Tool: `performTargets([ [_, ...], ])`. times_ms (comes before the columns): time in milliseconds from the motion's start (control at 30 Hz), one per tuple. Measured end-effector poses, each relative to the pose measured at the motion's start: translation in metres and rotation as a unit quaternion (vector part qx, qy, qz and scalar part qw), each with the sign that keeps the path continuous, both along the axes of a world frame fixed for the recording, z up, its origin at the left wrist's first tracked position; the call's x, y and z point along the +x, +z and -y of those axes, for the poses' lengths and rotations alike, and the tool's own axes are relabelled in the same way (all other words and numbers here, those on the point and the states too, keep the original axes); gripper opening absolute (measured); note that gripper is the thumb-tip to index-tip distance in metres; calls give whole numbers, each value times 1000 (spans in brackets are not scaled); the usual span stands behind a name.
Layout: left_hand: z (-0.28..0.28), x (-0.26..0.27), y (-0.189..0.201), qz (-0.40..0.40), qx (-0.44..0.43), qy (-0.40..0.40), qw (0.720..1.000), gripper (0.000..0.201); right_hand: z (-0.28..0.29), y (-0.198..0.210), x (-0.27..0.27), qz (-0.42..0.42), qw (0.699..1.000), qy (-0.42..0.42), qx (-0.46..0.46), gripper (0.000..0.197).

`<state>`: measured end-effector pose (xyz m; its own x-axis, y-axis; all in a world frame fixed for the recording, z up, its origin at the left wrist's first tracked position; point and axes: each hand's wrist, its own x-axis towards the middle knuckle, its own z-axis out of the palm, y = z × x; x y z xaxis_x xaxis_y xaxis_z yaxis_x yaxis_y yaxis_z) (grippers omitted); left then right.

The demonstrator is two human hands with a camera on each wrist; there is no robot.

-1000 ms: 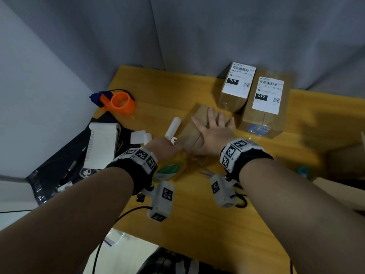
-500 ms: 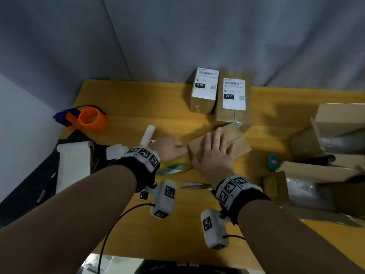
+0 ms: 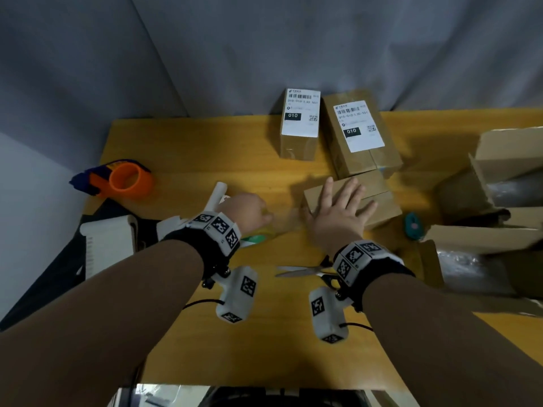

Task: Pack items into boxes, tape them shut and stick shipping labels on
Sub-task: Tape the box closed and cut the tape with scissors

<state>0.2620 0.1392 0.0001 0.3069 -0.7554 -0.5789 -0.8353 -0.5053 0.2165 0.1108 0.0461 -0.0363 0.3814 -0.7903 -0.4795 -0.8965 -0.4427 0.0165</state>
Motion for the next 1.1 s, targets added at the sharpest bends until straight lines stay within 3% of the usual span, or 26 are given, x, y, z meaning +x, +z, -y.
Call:
performTargets([
  [300,1,-4,8,-84,-42,37,995,47,-4,0,4,5,1000,-4,11,79],
  [433,4,-4,10,-70,-30,43,996,46,7,21,-8,33,997,8,62,82],
  [500,7,-8,11,-52,-30,32,998,43,16,39,-21,132,989,13,59,64],
  [567,9,-13,11,-41,-32,26,998,41,16,53,-38,197,978,51,42,34],
  [667,9,-18,10,-25,-35,27,999,38,-1,55,-61,153,977,100,113,10],
  [800,6,-20,12,-49,-51,37,997,36,-23,26,-87,88,976,100,171,16],
  [867,3,-19,13,-69,-60,37,995,34,-31,12,-93,34,977,98,189,41],
  [933,1,-18,14,-77,-62,37,994,33,-36,5,-92,7,980,110,165,52],
  [1100,1,-15,20,-54,-43,17,997,36,-47,4,-90,5,983,157,96,50],
])
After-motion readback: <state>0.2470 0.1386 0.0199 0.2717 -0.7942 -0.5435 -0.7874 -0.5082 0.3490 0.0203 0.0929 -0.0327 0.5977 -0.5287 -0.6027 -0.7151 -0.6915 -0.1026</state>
